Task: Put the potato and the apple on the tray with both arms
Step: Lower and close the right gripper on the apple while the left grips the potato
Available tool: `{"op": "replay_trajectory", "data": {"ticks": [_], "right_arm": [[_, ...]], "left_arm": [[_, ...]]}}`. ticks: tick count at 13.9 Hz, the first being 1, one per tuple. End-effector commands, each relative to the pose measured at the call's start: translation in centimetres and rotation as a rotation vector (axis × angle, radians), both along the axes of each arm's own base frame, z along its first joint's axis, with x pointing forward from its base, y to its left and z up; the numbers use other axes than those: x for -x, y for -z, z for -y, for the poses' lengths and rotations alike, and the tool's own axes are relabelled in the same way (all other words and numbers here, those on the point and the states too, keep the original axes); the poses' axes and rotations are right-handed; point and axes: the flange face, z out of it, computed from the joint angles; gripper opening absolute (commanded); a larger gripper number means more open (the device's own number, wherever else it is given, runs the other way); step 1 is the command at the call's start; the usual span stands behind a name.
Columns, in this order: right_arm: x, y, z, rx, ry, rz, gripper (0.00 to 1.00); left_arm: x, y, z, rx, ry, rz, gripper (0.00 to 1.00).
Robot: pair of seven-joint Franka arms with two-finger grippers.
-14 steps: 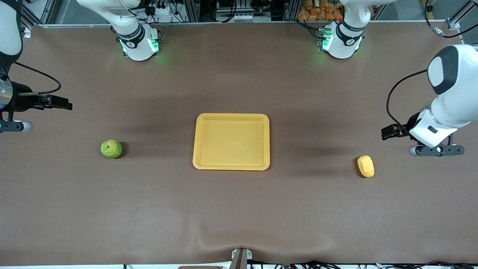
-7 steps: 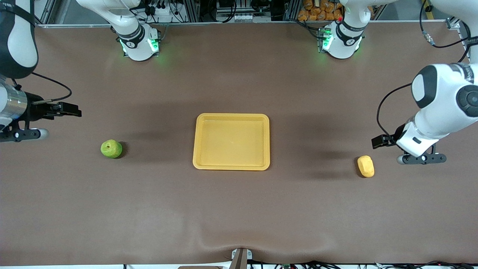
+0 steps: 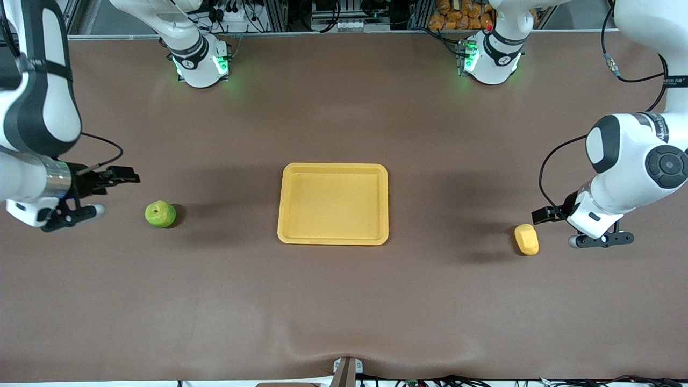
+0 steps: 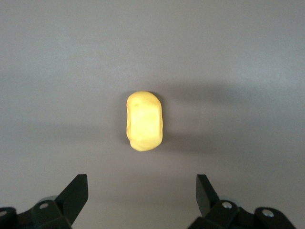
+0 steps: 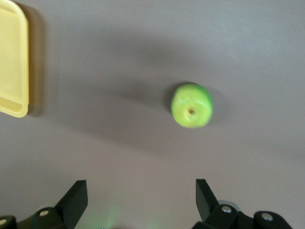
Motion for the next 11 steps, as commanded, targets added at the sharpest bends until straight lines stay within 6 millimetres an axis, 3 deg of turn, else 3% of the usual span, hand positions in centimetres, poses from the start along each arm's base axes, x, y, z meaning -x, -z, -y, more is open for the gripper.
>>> {"op": "replay_trajectory", "data": {"ticks": [1, 6, 11], "right_arm": [[0.5, 2.6, -0.2, -0.065, -0.052, 0.017, 1.0], [0.5, 3.4, -1.7, -0.061, -0.127, 0.051, 1.0], [1.4, 7.3, -0.8, -0.04, -0.22, 0.111, 1.0]], "left_arm": [[-1.0, 2.3, -0.2, 0.015, -0.02, 0.018, 1.0], [-1.8, 4.8, -1.5, 0.023, -0.041, 0.036, 1.0], [-3.3, 7.5, -4.5, 0.044, -0.11, 0.022, 1.0]]}}
